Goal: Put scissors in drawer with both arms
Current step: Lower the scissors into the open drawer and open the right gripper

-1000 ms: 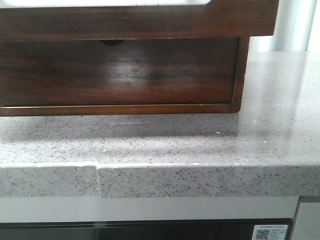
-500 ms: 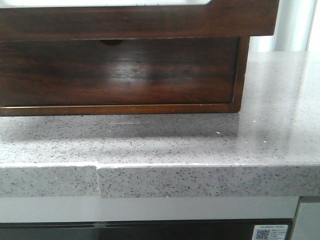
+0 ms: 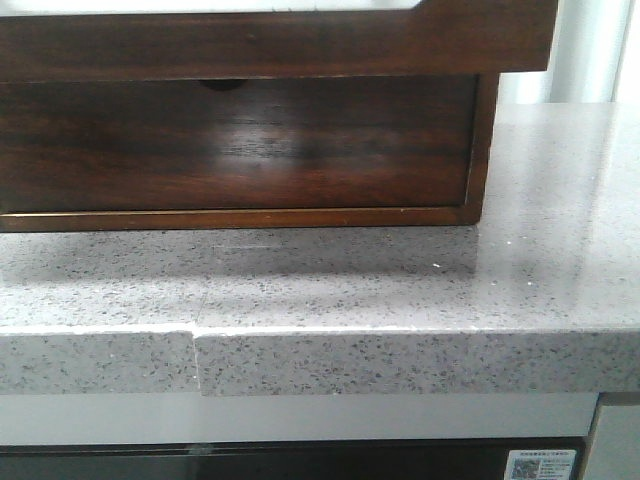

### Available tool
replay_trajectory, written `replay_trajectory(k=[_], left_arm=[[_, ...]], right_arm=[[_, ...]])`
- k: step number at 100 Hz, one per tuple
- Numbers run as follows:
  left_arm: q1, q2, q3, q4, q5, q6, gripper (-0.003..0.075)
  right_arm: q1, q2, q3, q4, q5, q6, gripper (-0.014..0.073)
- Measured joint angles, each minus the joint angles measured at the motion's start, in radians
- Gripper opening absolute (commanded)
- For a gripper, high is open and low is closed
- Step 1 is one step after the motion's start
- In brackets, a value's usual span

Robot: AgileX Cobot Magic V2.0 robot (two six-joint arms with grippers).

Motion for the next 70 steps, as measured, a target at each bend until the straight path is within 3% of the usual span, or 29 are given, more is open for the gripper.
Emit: replay_trajectory(k=[13,61,70], left_arm=[[0.000,0.000,0.000,0.000,0.000,0.000,0.0185],[0.000,0.000,0.000,-0.015,0.000,0.000,0.0185],[0.000,0.000,0.000,-0.048,0.000,0.000,0.0185]], right_arm=[[0.000,0.000,0.000,-0.023,0.000,0.016,0.0323],[0.000,0.000,0.000,-0.028,0.066,0.030,0.0323],[0.000,-0.002,-0.002,-0.030,0.089,0.053,0.0278]])
